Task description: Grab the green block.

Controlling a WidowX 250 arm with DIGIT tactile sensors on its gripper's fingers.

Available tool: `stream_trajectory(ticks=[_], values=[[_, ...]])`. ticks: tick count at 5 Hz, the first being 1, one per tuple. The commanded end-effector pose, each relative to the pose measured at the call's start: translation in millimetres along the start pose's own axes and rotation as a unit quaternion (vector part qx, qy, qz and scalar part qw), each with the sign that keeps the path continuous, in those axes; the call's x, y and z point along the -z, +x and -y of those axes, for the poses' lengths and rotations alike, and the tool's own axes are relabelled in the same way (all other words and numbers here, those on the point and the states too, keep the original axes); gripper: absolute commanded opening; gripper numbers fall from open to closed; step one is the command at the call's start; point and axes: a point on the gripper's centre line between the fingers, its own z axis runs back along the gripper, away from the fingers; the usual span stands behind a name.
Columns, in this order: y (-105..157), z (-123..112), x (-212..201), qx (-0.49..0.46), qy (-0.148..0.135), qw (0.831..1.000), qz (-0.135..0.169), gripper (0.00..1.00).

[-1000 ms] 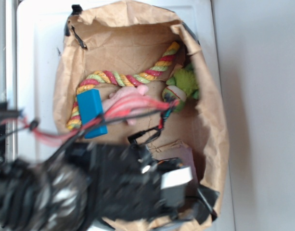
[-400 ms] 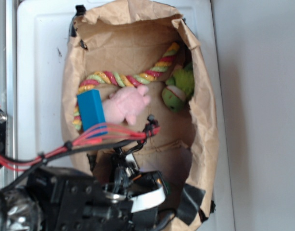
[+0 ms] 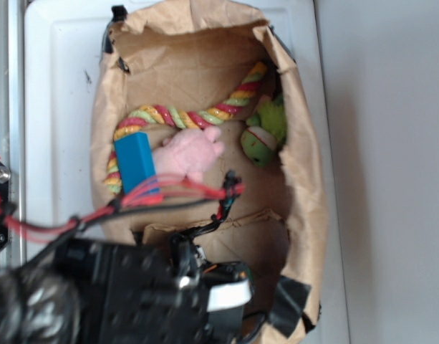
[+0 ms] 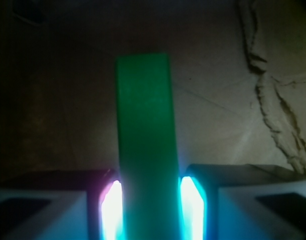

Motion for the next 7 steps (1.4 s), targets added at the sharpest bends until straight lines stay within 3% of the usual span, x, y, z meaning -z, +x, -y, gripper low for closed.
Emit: stream_trajectory(ticks=[1, 2, 3, 4, 5, 7], values=[[72, -26, -48, -0.042, -0.036, 0.997, 0.047, 0.00], [93, -38, -60, -0.048, -0.029, 0.997, 0.047, 0.00], [107, -47, -76, -0.042, -0.031, 0.998, 0.028, 0.00], [108, -50, -94, -0.018, -0.001, 1.000, 0.010, 0.00], [104, -60, -107, -0.013, -0.003, 1.000, -0.011, 0.00], [87, -72, -139, 0.010, 0.009, 1.000, 0.013, 0.00]])
